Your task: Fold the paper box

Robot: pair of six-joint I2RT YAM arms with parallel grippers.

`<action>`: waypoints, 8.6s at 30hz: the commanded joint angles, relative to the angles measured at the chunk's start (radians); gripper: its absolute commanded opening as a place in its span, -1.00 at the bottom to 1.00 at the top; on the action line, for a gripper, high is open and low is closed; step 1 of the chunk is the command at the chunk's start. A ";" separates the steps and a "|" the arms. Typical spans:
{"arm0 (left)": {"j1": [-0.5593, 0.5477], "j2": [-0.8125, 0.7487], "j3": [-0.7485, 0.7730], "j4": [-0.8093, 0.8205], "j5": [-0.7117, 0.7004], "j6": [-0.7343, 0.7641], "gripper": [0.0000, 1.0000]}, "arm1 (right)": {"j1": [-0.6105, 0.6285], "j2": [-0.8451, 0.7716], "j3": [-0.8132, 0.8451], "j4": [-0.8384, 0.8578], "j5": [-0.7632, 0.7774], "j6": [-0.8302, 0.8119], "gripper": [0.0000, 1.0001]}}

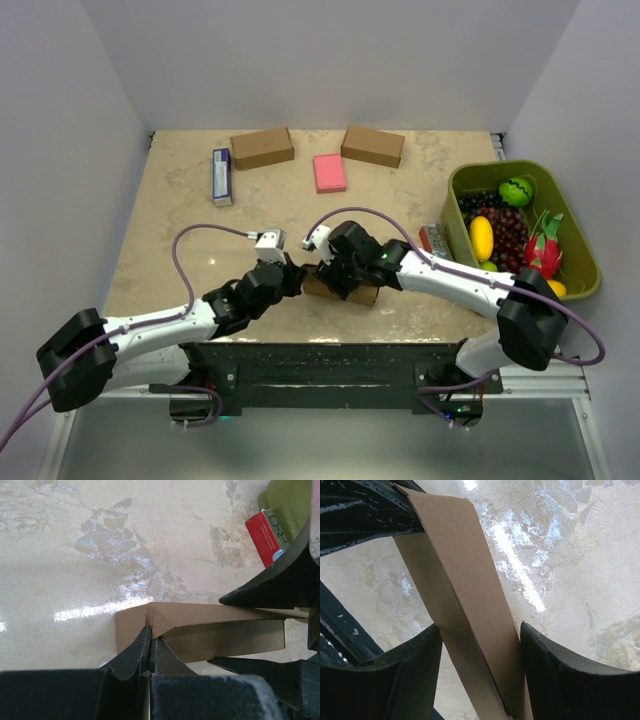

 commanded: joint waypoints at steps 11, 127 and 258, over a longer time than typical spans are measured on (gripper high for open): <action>-0.033 0.138 0.086 -0.425 0.034 0.072 -1.00 | -0.032 -0.165 0.122 -0.245 0.351 0.291 0.75; -0.197 0.419 0.388 -0.585 -0.148 0.205 -1.00 | -0.302 -0.020 0.188 -0.311 -0.277 0.459 -1.00; -0.197 0.430 0.563 -0.695 -0.141 0.320 -1.00 | -0.020 -0.503 -0.064 -0.431 0.428 0.709 0.39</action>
